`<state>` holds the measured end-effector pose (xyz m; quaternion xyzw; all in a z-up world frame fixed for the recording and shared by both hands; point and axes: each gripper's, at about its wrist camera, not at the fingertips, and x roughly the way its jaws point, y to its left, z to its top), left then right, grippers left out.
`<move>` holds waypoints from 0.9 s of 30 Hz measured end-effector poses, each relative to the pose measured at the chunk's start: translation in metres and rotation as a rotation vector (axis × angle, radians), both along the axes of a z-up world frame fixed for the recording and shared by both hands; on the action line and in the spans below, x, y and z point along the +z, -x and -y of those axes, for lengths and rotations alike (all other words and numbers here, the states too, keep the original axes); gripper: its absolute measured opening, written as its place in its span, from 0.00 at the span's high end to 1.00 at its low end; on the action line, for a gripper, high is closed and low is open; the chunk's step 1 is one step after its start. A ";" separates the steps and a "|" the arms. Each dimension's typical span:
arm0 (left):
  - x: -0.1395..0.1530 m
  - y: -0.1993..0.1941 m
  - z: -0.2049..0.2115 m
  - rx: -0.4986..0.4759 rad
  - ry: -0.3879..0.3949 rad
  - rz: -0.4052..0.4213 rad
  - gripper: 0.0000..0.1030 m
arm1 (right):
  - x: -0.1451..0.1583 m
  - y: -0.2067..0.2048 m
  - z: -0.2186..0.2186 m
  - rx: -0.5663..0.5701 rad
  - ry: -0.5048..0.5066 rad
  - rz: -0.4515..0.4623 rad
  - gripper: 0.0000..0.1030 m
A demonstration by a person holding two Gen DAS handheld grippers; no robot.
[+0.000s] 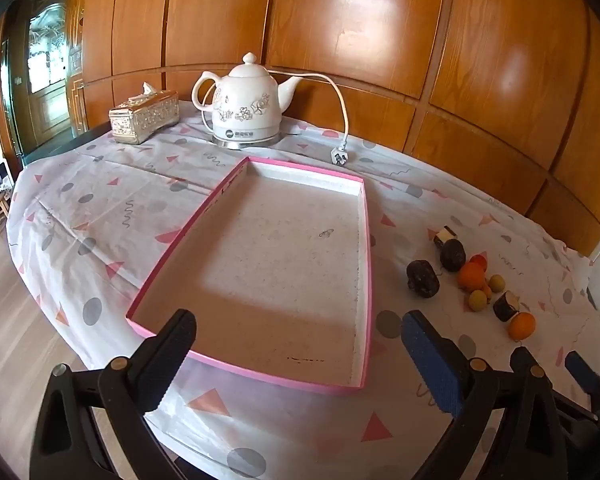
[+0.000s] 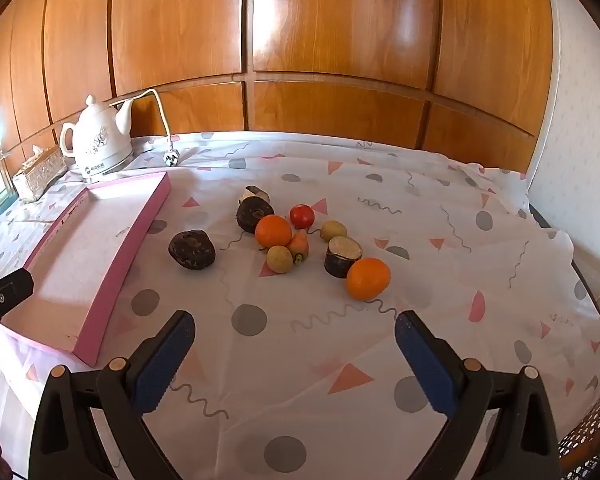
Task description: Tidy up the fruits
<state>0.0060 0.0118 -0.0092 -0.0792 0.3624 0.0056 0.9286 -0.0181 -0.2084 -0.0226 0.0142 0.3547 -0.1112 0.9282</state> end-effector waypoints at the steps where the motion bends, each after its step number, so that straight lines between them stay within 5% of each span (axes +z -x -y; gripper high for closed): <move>1: 0.001 0.000 0.000 0.000 -0.002 0.003 0.00 | 0.001 0.000 0.000 -0.002 0.000 0.000 0.02; 27: 0.003 0.001 0.005 -0.011 -0.021 0.000 0.00 | 0.005 0.001 0.006 -0.013 -0.004 0.010 0.02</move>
